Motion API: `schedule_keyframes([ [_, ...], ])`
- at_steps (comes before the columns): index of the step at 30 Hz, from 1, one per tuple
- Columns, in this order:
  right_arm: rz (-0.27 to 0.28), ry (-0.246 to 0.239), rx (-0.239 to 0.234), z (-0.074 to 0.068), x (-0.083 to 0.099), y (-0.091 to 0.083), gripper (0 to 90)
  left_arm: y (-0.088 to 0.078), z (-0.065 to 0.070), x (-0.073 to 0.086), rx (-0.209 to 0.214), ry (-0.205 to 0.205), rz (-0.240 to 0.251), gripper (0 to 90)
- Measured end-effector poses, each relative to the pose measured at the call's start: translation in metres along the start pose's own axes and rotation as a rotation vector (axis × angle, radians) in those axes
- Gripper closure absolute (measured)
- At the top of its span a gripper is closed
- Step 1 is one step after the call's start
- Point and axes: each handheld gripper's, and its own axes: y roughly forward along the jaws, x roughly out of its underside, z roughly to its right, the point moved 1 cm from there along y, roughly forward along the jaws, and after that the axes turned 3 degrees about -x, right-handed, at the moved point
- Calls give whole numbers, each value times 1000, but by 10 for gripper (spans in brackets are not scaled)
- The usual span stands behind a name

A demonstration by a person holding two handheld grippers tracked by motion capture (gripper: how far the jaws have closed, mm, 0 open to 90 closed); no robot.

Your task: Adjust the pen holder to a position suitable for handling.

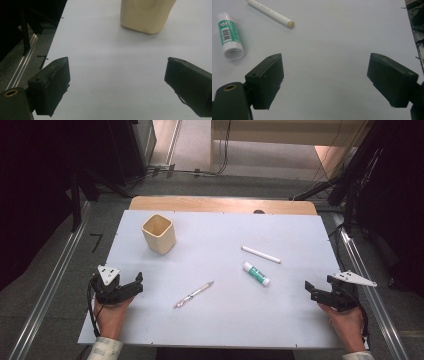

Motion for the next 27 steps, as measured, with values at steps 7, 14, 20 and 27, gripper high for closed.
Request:
schedule_keyframes([
  [7,0,-4,-1,-1,0,-1,124,2,-1,-2,-6,2,2,71],
  [14,0,0,2,-1,1,0,124,8,-3,-9,-14,-10,18,74],
  [20,-10,0,3,-2,1,2,124,19,-5,-16,-14,-20,12,94],
  [27,-12,-3,4,-3,1,3,124,24,-7,-23,-15,-21,8,94],
])
